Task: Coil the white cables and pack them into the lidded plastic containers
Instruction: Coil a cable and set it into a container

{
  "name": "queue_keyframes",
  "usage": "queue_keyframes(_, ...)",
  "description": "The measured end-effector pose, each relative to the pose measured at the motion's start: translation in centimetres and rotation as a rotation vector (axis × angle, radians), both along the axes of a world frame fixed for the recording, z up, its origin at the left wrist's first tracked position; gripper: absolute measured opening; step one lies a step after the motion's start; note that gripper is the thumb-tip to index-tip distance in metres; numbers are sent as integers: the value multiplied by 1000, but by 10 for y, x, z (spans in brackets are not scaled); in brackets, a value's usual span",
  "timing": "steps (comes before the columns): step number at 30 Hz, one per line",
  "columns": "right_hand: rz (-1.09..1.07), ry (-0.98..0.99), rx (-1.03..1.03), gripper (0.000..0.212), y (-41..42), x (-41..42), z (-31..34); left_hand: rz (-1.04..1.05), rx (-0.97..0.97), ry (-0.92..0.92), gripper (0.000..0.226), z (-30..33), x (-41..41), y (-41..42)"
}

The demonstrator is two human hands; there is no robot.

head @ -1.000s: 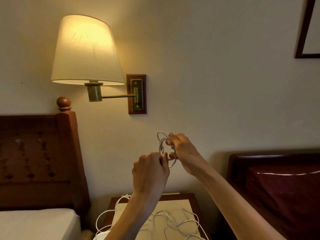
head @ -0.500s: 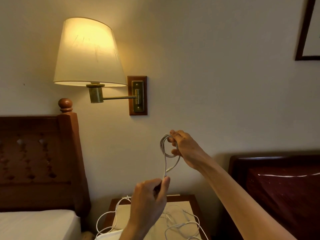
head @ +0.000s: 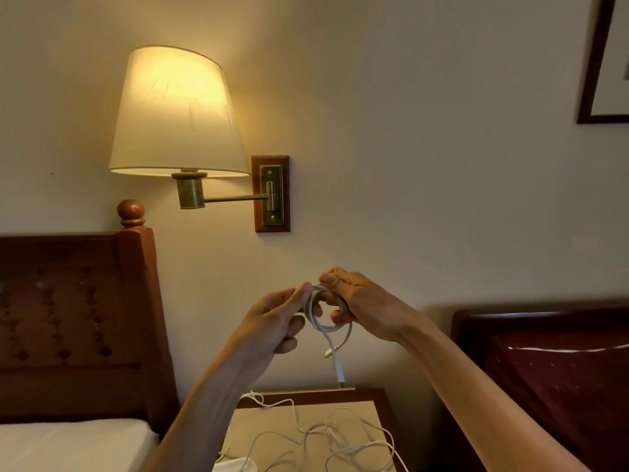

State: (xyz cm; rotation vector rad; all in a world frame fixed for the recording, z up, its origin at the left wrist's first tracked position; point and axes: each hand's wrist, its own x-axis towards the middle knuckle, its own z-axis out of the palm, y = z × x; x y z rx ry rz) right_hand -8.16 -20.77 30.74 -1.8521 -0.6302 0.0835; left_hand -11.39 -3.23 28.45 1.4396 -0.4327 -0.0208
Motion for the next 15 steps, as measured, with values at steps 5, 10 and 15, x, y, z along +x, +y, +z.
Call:
queue_keyframes(5,-24,8,-52,30,1,-4,-6,24,176,1,35,-3,2,-8)
queue_keyframes(10,-238,-182,18,21,9,-4,-16,289,283,-215,30,-9,14,-26)
queue_keyframes(15,-322,-243,-16,12,-13,-3,-42,359,87,-214,30,-9,26,-20)
